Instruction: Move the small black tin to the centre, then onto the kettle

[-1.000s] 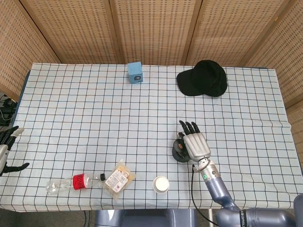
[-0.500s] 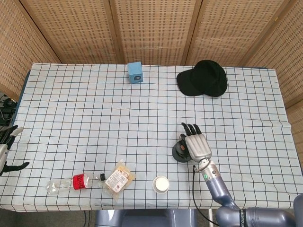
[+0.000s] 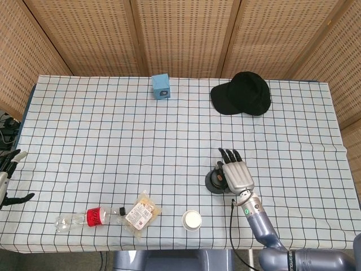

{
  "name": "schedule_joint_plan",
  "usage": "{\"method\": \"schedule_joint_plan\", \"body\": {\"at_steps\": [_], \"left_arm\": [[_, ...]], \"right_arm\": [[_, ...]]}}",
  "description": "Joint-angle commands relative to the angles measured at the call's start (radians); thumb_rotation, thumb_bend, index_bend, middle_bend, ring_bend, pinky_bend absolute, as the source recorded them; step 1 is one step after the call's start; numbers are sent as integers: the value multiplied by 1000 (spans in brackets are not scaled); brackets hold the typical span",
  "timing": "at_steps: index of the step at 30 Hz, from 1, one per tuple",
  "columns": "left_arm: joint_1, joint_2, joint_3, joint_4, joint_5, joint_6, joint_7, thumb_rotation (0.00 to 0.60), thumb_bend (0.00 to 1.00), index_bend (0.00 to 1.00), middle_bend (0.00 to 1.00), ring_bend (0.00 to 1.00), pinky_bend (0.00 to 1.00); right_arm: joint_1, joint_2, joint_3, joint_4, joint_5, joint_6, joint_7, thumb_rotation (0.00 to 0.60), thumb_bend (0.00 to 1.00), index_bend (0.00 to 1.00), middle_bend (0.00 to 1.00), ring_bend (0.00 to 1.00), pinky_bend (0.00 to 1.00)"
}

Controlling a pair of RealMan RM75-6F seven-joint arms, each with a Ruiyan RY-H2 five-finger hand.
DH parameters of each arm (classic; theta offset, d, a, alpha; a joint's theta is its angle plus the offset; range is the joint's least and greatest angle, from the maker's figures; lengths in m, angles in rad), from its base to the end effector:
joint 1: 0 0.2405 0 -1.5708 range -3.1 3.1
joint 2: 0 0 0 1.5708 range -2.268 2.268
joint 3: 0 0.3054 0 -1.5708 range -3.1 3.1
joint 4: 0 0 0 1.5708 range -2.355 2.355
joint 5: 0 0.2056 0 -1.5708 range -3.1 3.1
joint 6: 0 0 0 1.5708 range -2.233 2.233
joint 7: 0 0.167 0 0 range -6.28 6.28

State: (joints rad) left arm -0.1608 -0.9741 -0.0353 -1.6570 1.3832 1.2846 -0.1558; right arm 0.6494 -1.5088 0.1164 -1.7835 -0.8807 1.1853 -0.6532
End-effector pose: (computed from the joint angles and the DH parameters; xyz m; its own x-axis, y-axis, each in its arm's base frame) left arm -0.3672 0.2280 0.2109 0.3194 0.1632 0.9335 0.9401 0.0694 -0.3338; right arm -0.1959 -0.3389 -0.0050 0.4507 -0.3140 0.8356 -0.8914 -0.2091 0.4021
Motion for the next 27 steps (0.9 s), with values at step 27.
{"method": "schedule_joint_plan", "body": {"at_steps": [27], "left_arm": [[0, 9, 3, -9, 2, -11, -2, 600, 95, 0, 0, 0, 0]], "right_arm": [[-9, 26, -3, -50, -27, 25, -16, 600, 329, 329, 3, 0, 0]]}}
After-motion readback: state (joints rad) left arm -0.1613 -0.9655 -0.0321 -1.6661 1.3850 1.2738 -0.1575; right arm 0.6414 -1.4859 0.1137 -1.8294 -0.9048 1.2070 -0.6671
